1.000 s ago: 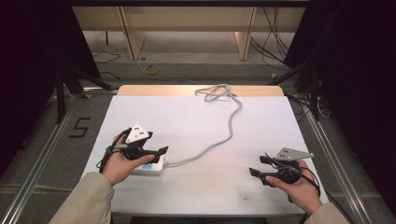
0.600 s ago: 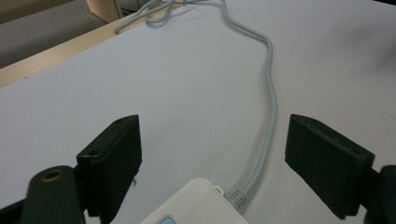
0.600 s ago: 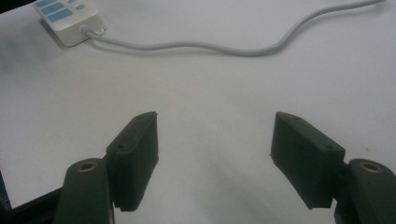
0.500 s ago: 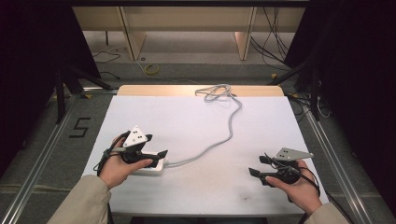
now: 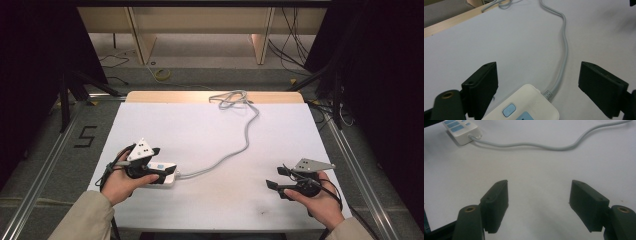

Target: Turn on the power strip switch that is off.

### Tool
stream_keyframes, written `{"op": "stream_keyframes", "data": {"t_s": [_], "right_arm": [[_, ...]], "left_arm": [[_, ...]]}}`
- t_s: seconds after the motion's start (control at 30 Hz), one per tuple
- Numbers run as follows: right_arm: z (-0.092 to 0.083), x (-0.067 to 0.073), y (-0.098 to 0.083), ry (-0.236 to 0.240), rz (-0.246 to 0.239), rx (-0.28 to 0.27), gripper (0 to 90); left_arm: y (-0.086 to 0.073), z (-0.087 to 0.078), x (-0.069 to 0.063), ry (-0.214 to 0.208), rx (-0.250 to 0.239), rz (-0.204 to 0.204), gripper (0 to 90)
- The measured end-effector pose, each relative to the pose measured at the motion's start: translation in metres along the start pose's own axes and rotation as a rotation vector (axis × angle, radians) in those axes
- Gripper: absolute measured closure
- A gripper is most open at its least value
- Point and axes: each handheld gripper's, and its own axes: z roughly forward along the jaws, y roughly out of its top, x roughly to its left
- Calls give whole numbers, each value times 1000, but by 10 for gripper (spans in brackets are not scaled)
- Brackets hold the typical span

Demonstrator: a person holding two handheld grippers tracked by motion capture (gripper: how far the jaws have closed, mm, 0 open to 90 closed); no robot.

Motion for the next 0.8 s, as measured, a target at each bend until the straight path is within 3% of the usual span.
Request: {"op": "stream_keyframes", "data": {"t_s": [0.3,0.8], "right_arm": [[0,0,0,0,-1,-1,318],[0,1,0,1,0,-1,317]], "left_arm": [[-5,-5,0,-9,-2,16,159],[-18,-15,6,12,-1,20,160]]}}
